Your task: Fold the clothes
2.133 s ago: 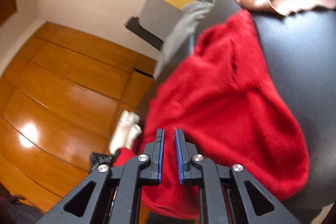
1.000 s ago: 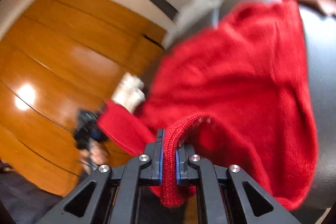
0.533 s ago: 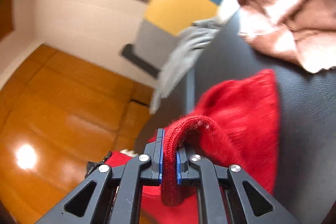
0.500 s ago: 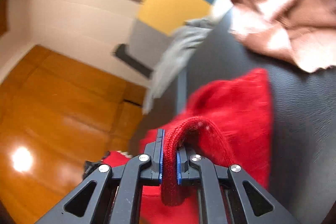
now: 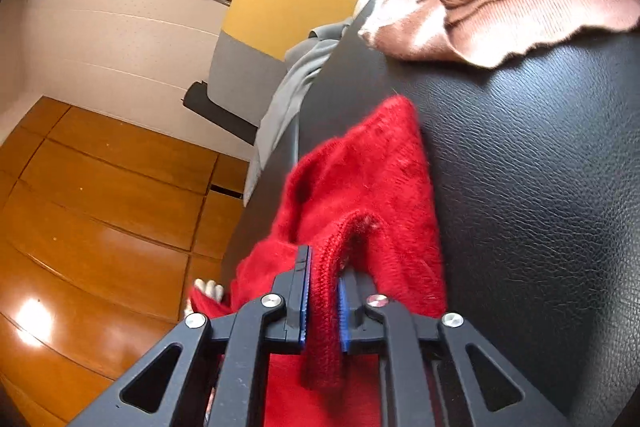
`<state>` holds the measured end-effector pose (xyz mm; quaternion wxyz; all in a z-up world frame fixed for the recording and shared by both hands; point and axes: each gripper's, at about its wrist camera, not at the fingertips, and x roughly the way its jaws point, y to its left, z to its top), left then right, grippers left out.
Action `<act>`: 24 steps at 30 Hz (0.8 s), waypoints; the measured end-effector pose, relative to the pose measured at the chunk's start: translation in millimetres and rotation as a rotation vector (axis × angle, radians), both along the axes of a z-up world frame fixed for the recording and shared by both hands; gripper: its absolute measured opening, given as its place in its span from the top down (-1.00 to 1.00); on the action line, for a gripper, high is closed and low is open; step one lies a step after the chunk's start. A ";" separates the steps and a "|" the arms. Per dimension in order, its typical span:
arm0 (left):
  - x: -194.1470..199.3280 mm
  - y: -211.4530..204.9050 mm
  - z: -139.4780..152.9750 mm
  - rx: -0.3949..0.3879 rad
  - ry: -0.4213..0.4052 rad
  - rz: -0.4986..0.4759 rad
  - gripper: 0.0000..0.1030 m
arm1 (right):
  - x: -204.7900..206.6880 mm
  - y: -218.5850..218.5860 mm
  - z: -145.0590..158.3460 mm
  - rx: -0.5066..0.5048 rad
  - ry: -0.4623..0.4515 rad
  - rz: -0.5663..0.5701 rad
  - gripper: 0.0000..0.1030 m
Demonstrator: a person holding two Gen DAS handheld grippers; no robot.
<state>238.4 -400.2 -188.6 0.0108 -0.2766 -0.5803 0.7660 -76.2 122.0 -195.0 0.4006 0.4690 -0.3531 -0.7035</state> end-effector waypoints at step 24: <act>7.3 -54.4 49.9 -0.152 -0.045 0.125 0.12 | -4.0 -18.7 72.1 0.255 0.311 0.097 -0.27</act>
